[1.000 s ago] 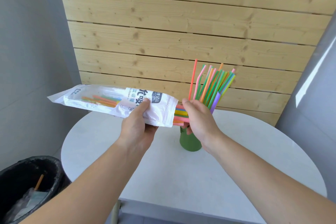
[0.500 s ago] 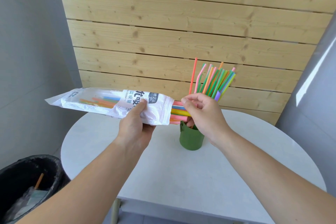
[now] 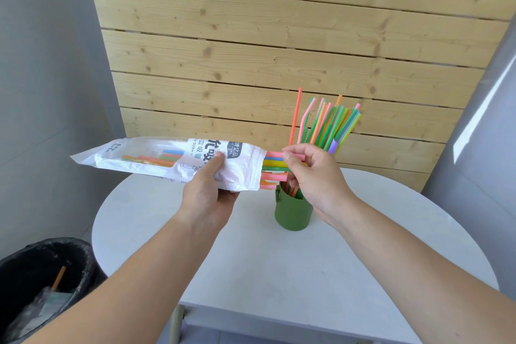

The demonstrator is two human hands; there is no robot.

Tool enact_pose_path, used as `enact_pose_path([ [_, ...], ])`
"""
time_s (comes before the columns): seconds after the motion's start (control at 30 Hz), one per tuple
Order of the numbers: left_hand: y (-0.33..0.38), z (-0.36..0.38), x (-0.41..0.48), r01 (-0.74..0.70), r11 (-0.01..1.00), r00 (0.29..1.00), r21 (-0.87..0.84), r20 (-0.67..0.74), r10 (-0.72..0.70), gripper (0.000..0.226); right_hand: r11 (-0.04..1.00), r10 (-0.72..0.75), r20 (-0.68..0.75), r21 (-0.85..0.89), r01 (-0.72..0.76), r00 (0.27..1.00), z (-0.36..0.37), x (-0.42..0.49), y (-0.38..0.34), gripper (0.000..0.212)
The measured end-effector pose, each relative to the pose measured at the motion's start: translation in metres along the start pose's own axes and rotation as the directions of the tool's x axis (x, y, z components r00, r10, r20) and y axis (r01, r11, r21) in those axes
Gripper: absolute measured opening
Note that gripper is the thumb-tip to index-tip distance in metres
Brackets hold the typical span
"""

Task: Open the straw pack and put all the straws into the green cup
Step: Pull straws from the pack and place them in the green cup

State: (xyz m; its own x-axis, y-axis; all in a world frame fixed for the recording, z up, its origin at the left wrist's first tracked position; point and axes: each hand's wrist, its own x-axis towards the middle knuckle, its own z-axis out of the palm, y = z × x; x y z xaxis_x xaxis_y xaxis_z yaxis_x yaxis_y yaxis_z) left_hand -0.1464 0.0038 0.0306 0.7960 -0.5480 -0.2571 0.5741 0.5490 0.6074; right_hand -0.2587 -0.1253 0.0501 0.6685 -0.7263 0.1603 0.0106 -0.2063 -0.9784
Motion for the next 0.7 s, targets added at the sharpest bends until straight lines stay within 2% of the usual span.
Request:
enact_pose_path([
  [0.17, 0.003, 0.0, -0.001, 0.006, 1.0, 1.0, -0.012, -0.013, -0.006, 0.037, 1.0, 0.003, 0.052, -0.018, -0.002, 0.999, -0.003, 0.0, -0.001, 0.007],
  [0.37, 0.011, -0.004, 0.002, -0.002, 1.0, 1.0, -0.028, -0.019, 0.002, 0.035, 0.993, -0.062, -0.022, -0.107, 0.059, 0.998, -0.017, 0.006, -0.005, 0.009],
  [0.53, 0.015, -0.006, 0.005, -0.01, 1.0, 1.0, -0.029, -0.02, 0.01, 0.014, 0.974, -0.131, -0.035, -0.189, 0.122, 0.991, -0.041, 0.013, -0.019, 0.009],
  [0.7, 0.017, -0.01, 0.009, -0.028, 0.999, 1.0, -0.045, -0.015, 0.027, 0.025, 0.967, -0.124, -0.013, -0.226, 0.118, 0.992, -0.069, 0.018, -0.033, 0.01],
])
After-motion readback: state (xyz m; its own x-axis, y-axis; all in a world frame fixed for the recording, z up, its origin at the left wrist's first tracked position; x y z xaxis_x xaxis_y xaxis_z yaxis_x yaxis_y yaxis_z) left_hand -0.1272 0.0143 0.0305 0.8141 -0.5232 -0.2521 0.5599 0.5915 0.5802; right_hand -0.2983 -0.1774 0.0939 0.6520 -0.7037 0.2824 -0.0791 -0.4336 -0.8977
